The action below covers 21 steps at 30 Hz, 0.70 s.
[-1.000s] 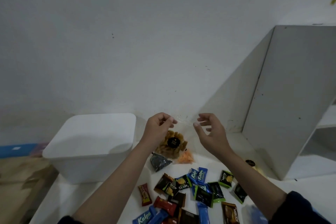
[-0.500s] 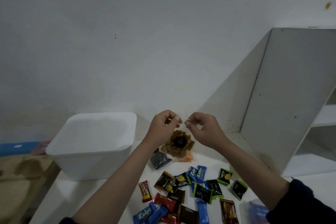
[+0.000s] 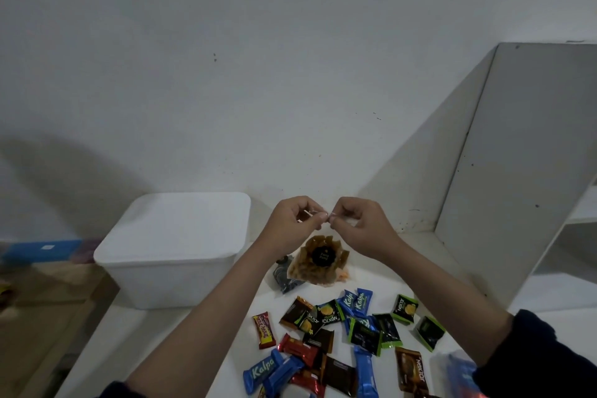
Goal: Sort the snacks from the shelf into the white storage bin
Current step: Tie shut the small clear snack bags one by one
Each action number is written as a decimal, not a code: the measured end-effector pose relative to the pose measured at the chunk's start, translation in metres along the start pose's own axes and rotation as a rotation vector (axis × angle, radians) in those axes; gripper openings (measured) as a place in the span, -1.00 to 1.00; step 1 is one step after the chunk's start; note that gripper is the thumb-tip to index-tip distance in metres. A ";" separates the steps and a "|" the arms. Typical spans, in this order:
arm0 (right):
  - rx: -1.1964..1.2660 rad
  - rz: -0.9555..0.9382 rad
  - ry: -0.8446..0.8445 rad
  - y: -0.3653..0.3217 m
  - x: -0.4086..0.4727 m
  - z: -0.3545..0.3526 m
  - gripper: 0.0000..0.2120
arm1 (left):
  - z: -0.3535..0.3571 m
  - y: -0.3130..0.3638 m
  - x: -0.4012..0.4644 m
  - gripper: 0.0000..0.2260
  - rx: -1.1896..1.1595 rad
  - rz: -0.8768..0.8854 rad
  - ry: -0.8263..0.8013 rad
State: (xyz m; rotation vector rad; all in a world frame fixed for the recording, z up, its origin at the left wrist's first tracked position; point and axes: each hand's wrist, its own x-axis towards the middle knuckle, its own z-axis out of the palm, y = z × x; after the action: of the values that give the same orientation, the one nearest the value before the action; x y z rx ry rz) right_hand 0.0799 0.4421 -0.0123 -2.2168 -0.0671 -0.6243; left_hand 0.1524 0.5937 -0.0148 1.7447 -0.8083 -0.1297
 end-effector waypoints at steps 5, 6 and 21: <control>-0.002 0.016 -0.018 0.000 -0.002 0.002 -0.85 | 0.000 -0.001 -0.001 -0.84 0.088 0.039 0.056; -0.011 0.026 -0.023 0.000 -0.003 0.002 -0.87 | -0.001 -0.002 -0.001 -0.85 0.104 0.045 0.068; -0.015 -0.008 -0.067 -0.003 -0.009 -0.004 -0.82 | -0.007 0.009 -0.006 -0.93 0.131 -0.038 -0.054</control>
State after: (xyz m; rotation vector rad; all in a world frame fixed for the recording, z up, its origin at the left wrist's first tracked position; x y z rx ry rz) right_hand 0.0696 0.4423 -0.0120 -2.2529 -0.1061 -0.5569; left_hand 0.1472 0.6017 -0.0063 1.8877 -0.8383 -0.1528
